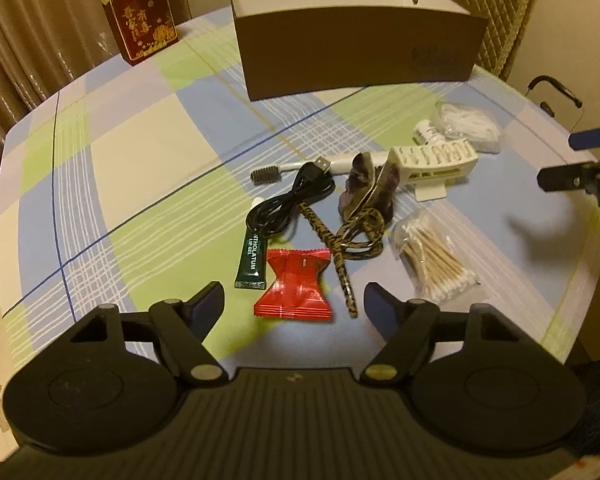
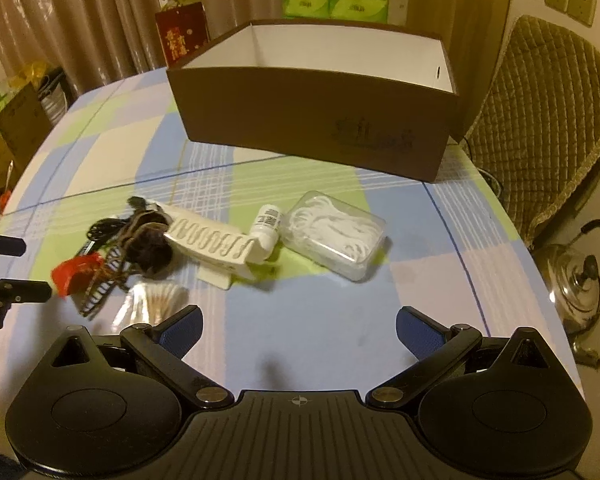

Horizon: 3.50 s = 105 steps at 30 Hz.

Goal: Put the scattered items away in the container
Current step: 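Lower the left tool onto the red candy while the right tool approaches the floss box, then close the left tool on the red candy while the right tool grasps the clear floss box, then carry the red candy and floss box with both tools over the brown box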

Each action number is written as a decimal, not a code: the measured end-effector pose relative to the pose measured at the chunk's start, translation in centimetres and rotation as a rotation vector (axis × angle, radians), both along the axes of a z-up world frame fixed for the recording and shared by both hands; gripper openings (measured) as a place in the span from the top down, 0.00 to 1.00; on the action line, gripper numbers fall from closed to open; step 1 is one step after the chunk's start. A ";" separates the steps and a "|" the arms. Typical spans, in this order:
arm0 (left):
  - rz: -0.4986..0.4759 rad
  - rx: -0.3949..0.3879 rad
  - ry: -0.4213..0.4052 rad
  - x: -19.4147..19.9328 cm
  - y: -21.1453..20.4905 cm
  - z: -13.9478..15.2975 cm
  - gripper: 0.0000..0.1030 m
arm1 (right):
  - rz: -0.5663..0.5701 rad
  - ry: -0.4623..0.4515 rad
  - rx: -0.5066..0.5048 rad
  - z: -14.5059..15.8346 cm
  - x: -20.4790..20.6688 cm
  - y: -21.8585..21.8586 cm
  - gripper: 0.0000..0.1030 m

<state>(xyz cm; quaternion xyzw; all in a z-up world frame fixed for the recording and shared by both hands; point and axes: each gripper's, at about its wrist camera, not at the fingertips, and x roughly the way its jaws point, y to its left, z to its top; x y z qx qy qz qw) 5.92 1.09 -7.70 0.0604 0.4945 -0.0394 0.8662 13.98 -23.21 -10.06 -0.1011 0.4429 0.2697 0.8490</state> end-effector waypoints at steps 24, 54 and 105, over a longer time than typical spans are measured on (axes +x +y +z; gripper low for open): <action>-0.078 -0.007 0.133 4.5 0.1 -4.3 0.70 | 0.030 0.032 -0.020 -1.0 3.7 -1.3 0.02; 0.186 -0.043 0.079 2.1 0.1 -1.1 0.77 | 0.528 -0.073 -0.137 -3.9 9.8 0.3 0.23; 0.024 -0.081 -0.035 7.9 -6.5 2.3 0.77 | 0.192 0.072 0.003 0.1 6.9 -0.3 0.46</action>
